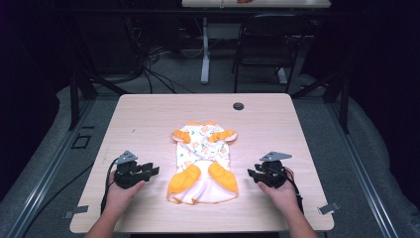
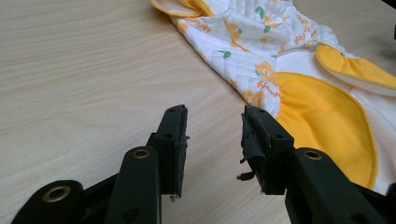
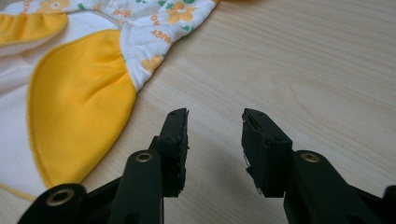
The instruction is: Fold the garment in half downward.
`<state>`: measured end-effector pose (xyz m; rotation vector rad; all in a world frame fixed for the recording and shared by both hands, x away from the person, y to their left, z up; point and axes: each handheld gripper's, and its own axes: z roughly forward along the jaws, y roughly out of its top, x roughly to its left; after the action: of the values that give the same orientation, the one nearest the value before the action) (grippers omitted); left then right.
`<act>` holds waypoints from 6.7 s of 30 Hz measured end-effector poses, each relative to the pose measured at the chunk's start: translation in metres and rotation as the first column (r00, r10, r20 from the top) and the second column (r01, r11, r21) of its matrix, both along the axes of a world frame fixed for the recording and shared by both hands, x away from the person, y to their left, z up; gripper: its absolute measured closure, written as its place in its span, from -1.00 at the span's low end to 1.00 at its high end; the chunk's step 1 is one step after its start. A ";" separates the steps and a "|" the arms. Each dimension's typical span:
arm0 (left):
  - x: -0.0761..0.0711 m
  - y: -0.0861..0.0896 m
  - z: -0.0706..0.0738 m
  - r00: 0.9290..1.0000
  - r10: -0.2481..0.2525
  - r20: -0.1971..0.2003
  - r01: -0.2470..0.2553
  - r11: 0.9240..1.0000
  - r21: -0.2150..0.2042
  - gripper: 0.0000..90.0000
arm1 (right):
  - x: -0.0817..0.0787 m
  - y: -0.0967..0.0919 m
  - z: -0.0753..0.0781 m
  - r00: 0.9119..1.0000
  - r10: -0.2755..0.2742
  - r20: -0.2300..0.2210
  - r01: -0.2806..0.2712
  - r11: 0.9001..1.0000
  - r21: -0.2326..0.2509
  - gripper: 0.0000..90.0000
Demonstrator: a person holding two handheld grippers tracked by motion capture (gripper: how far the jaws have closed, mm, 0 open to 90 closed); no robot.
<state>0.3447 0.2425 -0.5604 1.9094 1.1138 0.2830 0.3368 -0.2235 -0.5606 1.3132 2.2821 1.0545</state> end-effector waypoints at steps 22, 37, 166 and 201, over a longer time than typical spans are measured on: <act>0.045 -0.054 0.037 0.994 -0.106 -0.008 0.106 0.991 0.079 0.68 | 0.043 0.057 0.048 0.986 0.162 -0.029 -0.163 0.985 -0.060 0.78; 0.092 -0.092 0.002 0.992 -0.112 -0.056 0.119 0.984 0.136 1.00 | 0.099 0.098 0.017 0.986 0.161 -0.032 -0.163 0.985 -0.064 1.00; 0.138 -0.092 -0.006 0.991 -0.101 -0.090 0.117 0.976 0.186 0.94 | 0.150 0.114 0.003 0.977 0.179 -0.116 -0.194 0.972 -0.134 0.98; 0.128 -0.077 0.068 0.991 -0.112 0.068 0.104 0.988 0.115 0.96 | 0.140 0.106 0.081 0.975 0.217 0.042 -0.213 0.974 -0.077 0.98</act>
<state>0.4728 0.1659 -0.4926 2.0332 0.9594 0.3590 0.4772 -0.1173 -0.4793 1.0174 2.4419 1.0475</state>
